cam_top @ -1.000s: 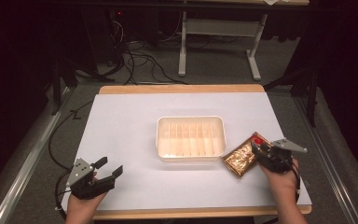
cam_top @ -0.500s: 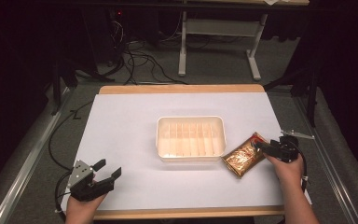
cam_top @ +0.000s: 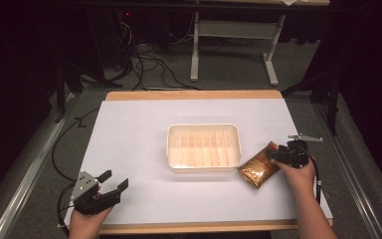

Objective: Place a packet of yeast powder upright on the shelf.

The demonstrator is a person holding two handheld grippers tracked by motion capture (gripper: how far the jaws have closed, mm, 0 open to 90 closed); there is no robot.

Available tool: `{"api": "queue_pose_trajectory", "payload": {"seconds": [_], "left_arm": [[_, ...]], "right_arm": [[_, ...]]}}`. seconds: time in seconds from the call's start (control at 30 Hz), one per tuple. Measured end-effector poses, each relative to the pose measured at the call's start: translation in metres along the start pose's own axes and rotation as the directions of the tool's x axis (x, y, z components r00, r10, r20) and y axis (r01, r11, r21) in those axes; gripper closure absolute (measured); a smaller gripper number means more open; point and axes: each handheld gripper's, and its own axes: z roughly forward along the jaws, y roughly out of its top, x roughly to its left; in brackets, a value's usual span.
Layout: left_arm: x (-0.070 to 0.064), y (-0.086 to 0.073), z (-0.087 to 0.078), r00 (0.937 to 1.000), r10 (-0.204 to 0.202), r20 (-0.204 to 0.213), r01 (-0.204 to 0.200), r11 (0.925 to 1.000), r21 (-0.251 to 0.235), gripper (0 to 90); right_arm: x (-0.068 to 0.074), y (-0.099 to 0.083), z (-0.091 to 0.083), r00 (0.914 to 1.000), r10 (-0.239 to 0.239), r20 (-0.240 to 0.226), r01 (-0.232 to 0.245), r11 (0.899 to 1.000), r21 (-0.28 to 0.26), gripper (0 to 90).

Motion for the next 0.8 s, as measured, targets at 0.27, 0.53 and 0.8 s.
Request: {"api": "queue_pose_trajectory", "payload": {"seconds": [0.27,0.53,0.8], "left_arm": [[-0.004,0.001,0.0,0.9999,0.011,0.006,-0.011,0.9999,-0.005,30.5],[-0.006,0.002,0.003,0.9997,0.019,0.016,-0.019,0.9998,0.002,30.5],[-0.008,0.002,0.002,0.9996,0.023,0.016,-0.023,0.9997,-0.001,30.5]], "right_arm": [[0.002,-0.009,-0.011,0.9983,-0.042,-0.041,0.042,0.999,0.009,90.0],[0.006,-0.012,-0.015,0.9957,-0.07,-0.061,0.071,0.997,0.021,90.0],[0.021,-0.011,-0.019,0.9897,-0.131,-0.058,0.131,0.991,-0.004,90.0]]}}
